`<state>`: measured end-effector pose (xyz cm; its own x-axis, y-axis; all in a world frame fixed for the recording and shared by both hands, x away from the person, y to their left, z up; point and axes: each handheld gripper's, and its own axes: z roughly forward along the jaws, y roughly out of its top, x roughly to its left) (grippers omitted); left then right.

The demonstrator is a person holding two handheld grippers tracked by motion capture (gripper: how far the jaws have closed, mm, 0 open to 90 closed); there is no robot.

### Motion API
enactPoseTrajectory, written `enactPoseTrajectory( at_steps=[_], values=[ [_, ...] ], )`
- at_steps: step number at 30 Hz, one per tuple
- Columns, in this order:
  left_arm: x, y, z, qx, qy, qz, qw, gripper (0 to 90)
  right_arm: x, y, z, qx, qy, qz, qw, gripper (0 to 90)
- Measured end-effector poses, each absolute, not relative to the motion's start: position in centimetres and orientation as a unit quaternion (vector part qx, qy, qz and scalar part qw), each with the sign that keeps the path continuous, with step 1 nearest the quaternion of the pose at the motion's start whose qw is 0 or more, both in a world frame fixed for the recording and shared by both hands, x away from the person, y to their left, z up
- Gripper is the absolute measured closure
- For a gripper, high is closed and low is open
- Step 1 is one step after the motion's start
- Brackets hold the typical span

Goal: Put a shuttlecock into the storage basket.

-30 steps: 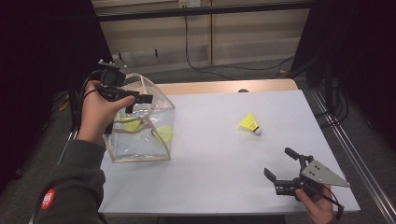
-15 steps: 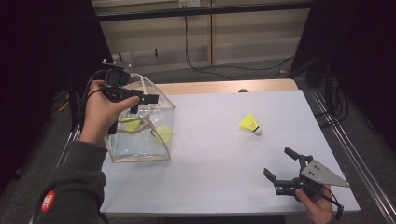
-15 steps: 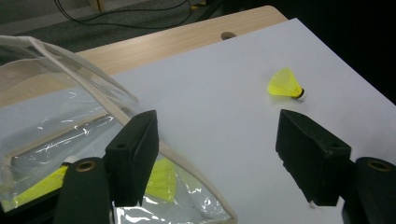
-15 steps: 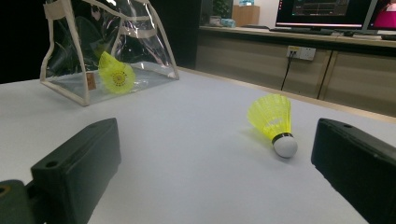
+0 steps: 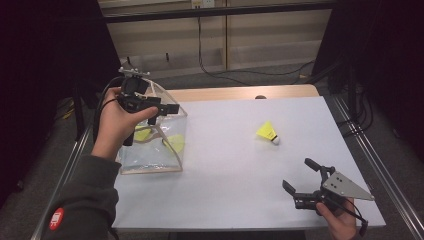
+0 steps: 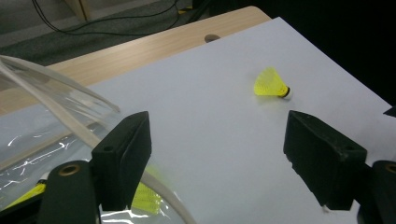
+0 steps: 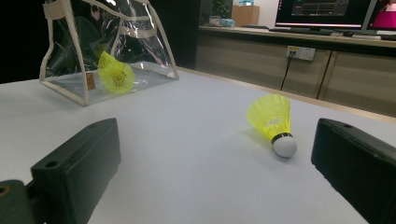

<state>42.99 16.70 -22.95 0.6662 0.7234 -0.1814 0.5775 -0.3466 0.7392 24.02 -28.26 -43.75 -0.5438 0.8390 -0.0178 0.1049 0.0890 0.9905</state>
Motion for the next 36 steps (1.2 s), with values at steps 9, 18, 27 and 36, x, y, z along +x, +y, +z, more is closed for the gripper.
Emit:
enactPoseTrajectory(
  at_steps=[9, 18, 27, 36],
  values=[
    [42.5, 15.6, -23.4, 0.818, 0.387, 0.085, 0.417, 20.5, 24.0, -28.2, -43.7, 0.352, 0.667, 0.574, 0.320, 1.2],
    [42.3, 14.8, -24.0, 0.817, 0.382, 0.084, 0.423, 19.7, 24.0, -28.1, -43.7, 0.350, 0.669, 0.573, 0.320, 1.2],
    [42.0, 13.7, -24.6, 0.820, 0.373, 0.079, 0.426, 19.0, 24.0, -28.2, -43.7, 0.349, 0.669, 0.573, 0.321, 1.2],
    [41.9, 12.7, -25.4, 0.821, 0.369, 0.072, 0.430, 18.6, 24.0, -28.1, -43.8, 0.350, 0.669, 0.573, 0.320, 1.2]
  ],
)
